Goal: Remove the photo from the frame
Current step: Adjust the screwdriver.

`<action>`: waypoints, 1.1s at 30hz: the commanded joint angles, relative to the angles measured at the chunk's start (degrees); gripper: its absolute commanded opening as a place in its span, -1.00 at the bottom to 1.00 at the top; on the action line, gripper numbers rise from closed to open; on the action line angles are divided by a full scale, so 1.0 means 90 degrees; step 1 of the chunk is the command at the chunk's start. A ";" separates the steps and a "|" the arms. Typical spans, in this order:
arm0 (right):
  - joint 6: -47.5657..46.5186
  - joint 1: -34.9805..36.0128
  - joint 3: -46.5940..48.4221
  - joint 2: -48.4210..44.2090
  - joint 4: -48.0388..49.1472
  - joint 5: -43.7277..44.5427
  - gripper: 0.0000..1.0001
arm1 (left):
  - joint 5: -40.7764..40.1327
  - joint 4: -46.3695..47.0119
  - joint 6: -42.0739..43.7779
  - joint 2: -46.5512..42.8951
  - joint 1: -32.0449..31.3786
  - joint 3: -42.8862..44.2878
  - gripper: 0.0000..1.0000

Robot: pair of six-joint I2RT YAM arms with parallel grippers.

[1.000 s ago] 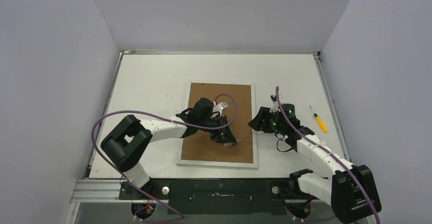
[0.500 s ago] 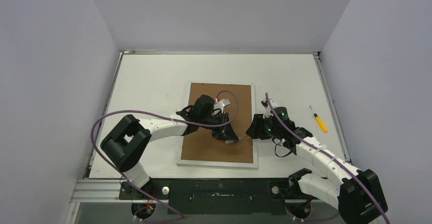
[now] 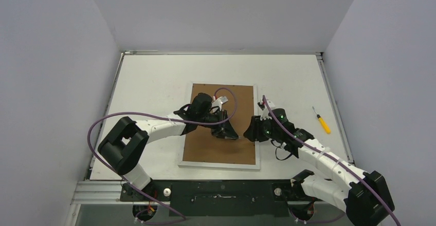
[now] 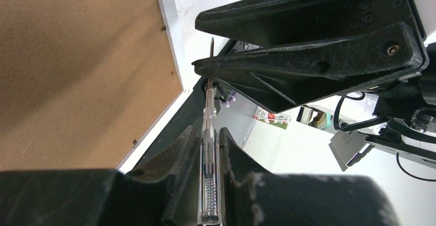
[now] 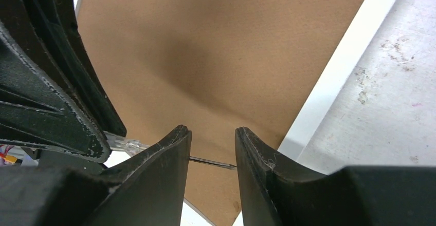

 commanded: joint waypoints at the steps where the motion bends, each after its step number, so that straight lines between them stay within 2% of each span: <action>1: 0.0085 0.0216 0.0178 -0.0107 -0.0089 -0.0289 -0.25 | -0.0294 0.0480 0.0044 -0.0324 0.0146 0.0102 -1.00; 11: 0.0331 0.0474 0.0132 -0.0046 0.0058 -0.0375 -0.27 | -0.0500 0.0520 0.0042 -0.0447 0.0278 -0.0080 -1.00; 22: 0.0364 0.0708 0.0145 0.0062 0.0095 -0.0134 -0.28 | -0.0397 0.0692 -0.0039 -0.0442 0.0333 -0.0168 -0.91; 29: 0.0305 0.0705 0.0254 0.0086 0.0003 -0.0194 -0.29 | -0.0385 0.0746 -0.0048 -0.0430 0.0342 -0.0247 -0.77; 33: 0.0310 0.0706 0.0262 0.0102 -0.0019 -0.0163 -0.29 | -0.0358 0.0787 -0.0073 -0.0394 0.0342 -0.0273 -0.88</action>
